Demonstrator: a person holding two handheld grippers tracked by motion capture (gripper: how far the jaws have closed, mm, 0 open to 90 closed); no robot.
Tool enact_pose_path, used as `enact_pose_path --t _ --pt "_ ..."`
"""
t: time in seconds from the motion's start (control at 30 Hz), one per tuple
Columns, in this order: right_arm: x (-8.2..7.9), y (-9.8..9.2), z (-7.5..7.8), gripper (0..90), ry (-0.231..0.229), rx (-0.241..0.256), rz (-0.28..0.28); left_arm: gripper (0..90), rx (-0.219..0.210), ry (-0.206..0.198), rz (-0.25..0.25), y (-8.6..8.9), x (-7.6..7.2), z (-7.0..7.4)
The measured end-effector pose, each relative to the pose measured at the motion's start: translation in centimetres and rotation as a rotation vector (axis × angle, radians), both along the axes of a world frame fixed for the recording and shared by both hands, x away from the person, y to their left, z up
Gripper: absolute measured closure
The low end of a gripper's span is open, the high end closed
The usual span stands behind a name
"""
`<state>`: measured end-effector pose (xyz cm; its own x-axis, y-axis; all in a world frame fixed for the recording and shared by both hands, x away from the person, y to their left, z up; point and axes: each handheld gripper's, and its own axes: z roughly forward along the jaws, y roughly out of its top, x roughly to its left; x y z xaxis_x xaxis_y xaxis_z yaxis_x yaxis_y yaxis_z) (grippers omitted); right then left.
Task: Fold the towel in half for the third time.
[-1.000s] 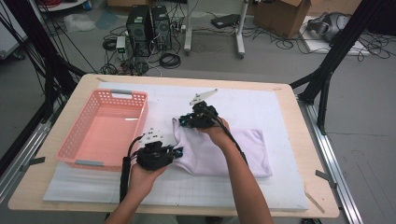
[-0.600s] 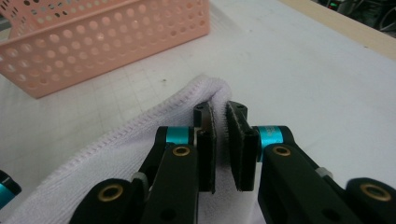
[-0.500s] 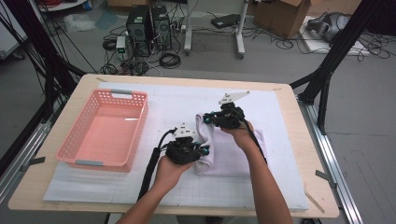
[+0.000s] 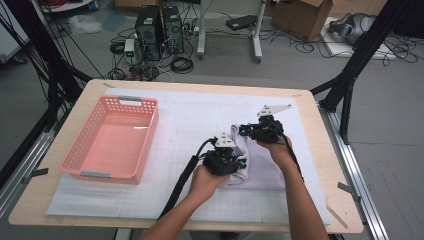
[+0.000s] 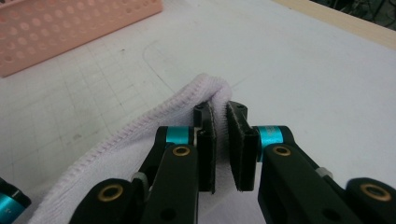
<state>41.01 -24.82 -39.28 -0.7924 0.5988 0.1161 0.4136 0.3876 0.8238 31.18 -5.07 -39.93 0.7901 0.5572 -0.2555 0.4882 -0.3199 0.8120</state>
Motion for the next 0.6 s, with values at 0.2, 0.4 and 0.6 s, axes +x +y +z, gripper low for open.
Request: enact_pose_path --t 0.2,0.4,0.6 --pt "-0.6 -2.6 -0.5 82.6 -0.001 -0.01 -0.044 78.7 0.006 0.011 -0.023 -2.4 0.1 -0.5" --pt "-1.2 -4.8 -1.1 82.5 0.001 -0.025 -0.088 76.9 0.001 0.035 -0.021 -4.2 0.3 -1.5" --pt "-1.2 -6.0 -1.3 82.4 0.0 -0.04 -0.102 40.2 -0.021 -0.014 -0.008 -3.1 0.1 -0.5"
